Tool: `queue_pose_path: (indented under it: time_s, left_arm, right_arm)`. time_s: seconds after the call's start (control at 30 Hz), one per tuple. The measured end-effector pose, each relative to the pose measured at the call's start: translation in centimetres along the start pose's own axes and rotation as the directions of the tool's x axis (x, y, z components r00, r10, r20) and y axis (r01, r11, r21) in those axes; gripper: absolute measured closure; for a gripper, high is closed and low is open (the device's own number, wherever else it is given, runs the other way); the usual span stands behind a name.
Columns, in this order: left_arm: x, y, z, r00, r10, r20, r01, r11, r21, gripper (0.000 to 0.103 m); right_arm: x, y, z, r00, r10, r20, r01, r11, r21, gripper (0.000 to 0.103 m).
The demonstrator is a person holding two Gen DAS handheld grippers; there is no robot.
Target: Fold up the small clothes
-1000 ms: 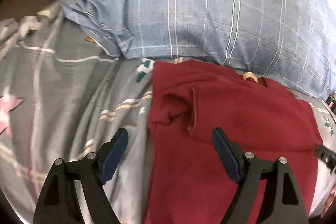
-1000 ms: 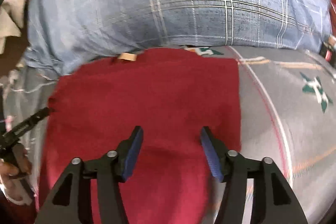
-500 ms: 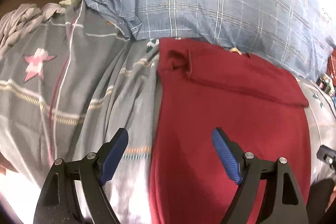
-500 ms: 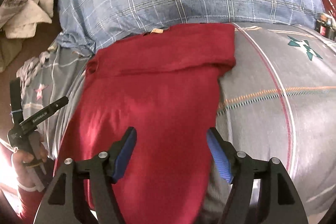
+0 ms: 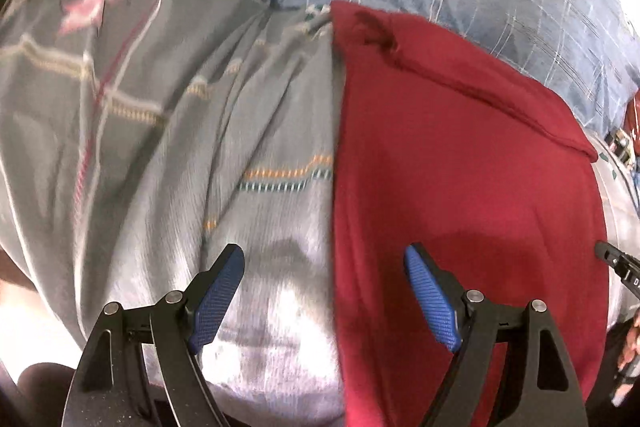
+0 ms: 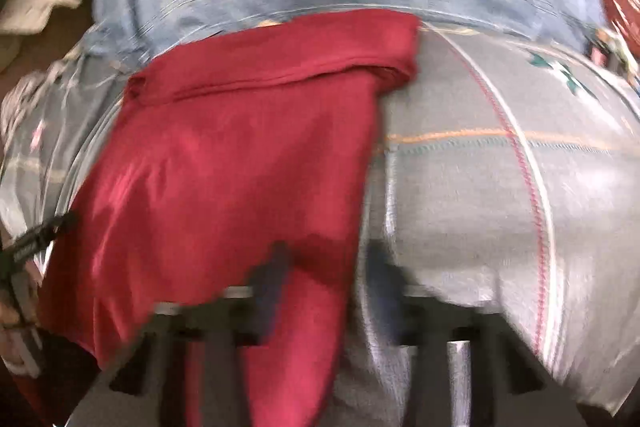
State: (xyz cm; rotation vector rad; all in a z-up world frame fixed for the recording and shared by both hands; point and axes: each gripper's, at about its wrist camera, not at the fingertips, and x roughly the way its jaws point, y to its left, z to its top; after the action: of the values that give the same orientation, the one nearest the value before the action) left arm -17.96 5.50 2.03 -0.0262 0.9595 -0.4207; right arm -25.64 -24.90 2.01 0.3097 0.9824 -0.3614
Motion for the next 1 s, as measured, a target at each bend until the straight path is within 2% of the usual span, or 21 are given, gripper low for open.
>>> queue_pose_path:
  time_s: [0.03, 0.07, 0.17, 0.23, 0.3, 0.37, 0.4, 0.43, 0.47, 0.53, 0.67, 0.8, 1.0]
  left_arm:
    - [0.0, 0.2, -0.1, 1.0, 0.001, 0.0, -0.001, 1.0, -0.002, 0.021]
    - [-0.2, 0.0, -0.1, 1.0, 0.008, 0.01, -0.008, 1.0, 0.005, 0.021]
    - [-0.3, 0.3, -0.5, 1.0, 0.001, 0.006, -0.001, 1.0, 0.007, 0.021]
    - [-0.6, 0.2, -0.8, 1.0, 0.005, 0.004, -0.005, 1.0, 0.011, 0.021]
    - [-1.3, 0.3, -1.3, 1.0, -0.022, -0.004, 0.022, 1.0, 0.008, 0.021]
    - [-2.3, 0.5, -2.0, 0.998, -0.058, -0.003, 0.058, 0.998, 0.0, 0.021]
    - [-2.6, 0.6, -2.4, 0.998, -0.064, 0.001, 0.064, 0.998, -0.004, 0.021]
    - [-2.8, 0.7, -2.8, 0.998, -0.067, 0.007, 0.067, 0.998, -0.006, 0.021]
    - [-3.1, 0.8, -3.1, 0.997, -0.074, 0.003, 0.074, 0.997, -0.003, 0.021]
    - [-3.4, 0.9, -3.8, 0.996, -0.084, -0.016, 0.084, 0.996, 0.001, 0.022]
    - [-4.4, 0.9, -4.8, 0.993, -0.107, -0.046, 0.107, 0.994, 0.011, 0.022]
    - [-4.7, 0.6, -5.3, 0.99, -0.121, -0.077, 0.124, 0.992, 0.032, 0.022]
    - [-3.8, -0.5, -5.8, 0.994, -0.077, -0.083, 0.084, 0.992, 0.089, 0.022]
  right_arm:
    - [-0.1, 0.1, 0.0, 1.0, -0.011, 0.013, 0.011, 1.0, -0.016, 0.092]
    - [-0.3, -0.1, -0.1, 1.0, -0.022, 0.021, 0.022, 0.999, -0.023, 0.094]
    - [-0.9, -1.7, -0.6, 0.999, -0.025, 0.032, 0.025, 1.0, 0.019, 0.095]
    - [-0.9, -3.0, -1.0, 0.999, 0.022, 0.027, -0.024, 0.997, 0.076, 0.095]
    - [-1.7, -3.2, -1.3, 0.997, 0.066, 0.027, -0.069, 0.993, 0.098, 0.093]
    - [-2.7, -3.3, -1.9, 0.994, 0.101, 0.031, -0.104, 0.986, 0.126, 0.078]
    - [-3.3, -3.5, -2.4, 0.989, 0.144, 0.024, -0.146, 0.978, 0.148, 0.069]
    - [-3.6, -3.5, -2.8, 0.982, 0.185, 0.02, -0.186, 0.969, 0.163, 0.05]
    - [-4.1, -3.5, -3.5, 0.972, 0.235, 0.014, -0.234, 0.956, 0.178, 0.042]
    - [-4.7, -3.2, -4.7, 0.958, 0.287, -0.014, -0.28, 0.944, 0.173, 0.041]
    - [-4.9, -2.1, -7.3, 0.946, 0.309, -0.095, -0.295, 0.946, 0.136, 0.041]
    - [-4.0, -1.6, -9.1, 0.911, 0.381, -0.156, -0.353, 0.918, 0.182, 0.041]
    - [-2.2, -0.5, -10.3, 0.891, 0.411, -0.193, -0.373, 0.905, 0.206, 0.041]
